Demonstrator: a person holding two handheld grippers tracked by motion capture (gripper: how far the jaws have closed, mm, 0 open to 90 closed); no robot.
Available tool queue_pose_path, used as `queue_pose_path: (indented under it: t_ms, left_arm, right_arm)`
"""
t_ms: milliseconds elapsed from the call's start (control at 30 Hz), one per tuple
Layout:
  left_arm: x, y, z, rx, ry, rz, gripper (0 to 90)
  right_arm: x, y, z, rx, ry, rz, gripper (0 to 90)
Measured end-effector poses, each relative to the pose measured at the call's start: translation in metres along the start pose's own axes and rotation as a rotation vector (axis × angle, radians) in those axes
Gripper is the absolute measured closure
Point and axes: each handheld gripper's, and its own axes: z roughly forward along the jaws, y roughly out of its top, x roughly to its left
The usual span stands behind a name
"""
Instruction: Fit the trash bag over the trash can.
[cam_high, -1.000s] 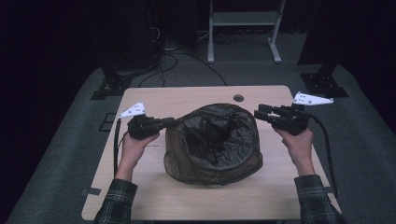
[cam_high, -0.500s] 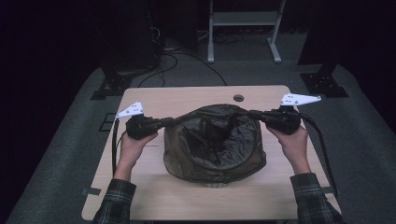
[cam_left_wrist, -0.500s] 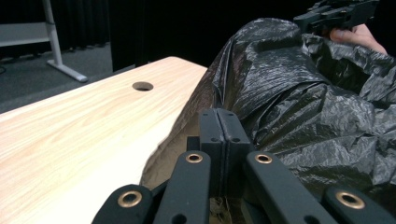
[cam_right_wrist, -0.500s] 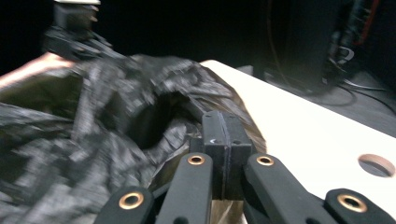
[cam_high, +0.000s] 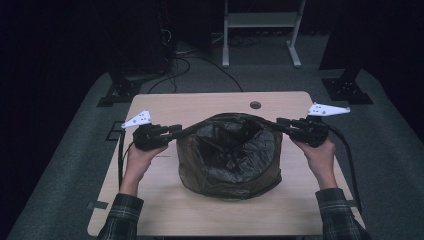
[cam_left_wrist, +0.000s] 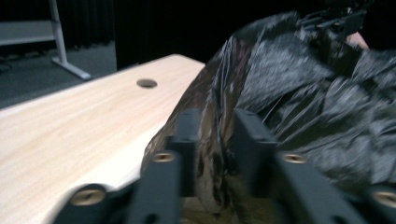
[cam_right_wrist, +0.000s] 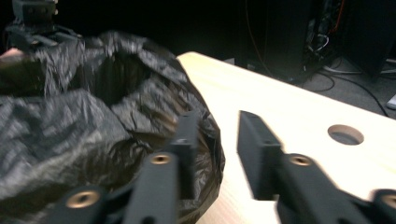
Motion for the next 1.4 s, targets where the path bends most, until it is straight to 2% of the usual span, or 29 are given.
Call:
queue_pose_path:
  t_ms: [133, 233, 367, 433, 500, 700, 833, 1067, 1267, 1400]
  left_arm:
    - [-0.005, 0.003, -0.005, -0.010, -0.024, 0.019, 41.0]
    - [-0.012, 0.004, -0.007, -0.010, -0.042, 0.041, 26.0]
    - [-0.023, 0.003, -0.008, 0.006, -0.047, 0.064, 9.2]
    - [-0.028, 0.001, -0.009, 0.009, -0.060, 0.074, 5.9]
    - [-0.032, -0.001, -0.011, 0.018, -0.068, 0.077, 0.2]
    - [-0.040, -0.011, -0.018, 0.039, -0.064, 0.099, 0.0]
    - [-0.046, -0.020, -0.023, 0.073, -0.049, 0.113, 0.0]
    - [-0.055, -0.041, -0.030, 0.138, -0.023, 0.128, 0.0]
    - [-0.059, -0.067, -0.033, 0.236, 0.007, 0.122, 0.0]
    - [-0.060, -0.089, -0.033, 0.333, 0.048, 0.117, 0.0]
  right_arm:
    - [0.002, 0.007, -0.007, -0.034, -0.002, 0.003, 43.0]
    - [0.007, 0.012, -0.009, -0.037, 0.005, -0.008, 30.3]
    - [0.015, 0.018, -0.010, -0.030, 0.022, -0.021, 17.8]
    - [0.018, 0.021, -0.010, -0.028, 0.030, -0.033, 13.3]
    - [0.023, 0.024, -0.011, -0.038, 0.051, -0.045, 13.0]
    - [0.034, 0.029, -0.010, -0.046, 0.068, -0.097, 3.8]
    - [0.041, 0.033, -0.008, -0.016, 0.078, -0.132, 2.2]
    - [0.055, 0.039, -0.005, 0.034, 0.117, -0.165, 1.8]
    - [0.066, 0.044, -0.004, 0.059, 0.128, -0.194, 1.8]
    - [0.073, 0.048, -0.003, 0.077, 0.135, -0.214, 1.8]
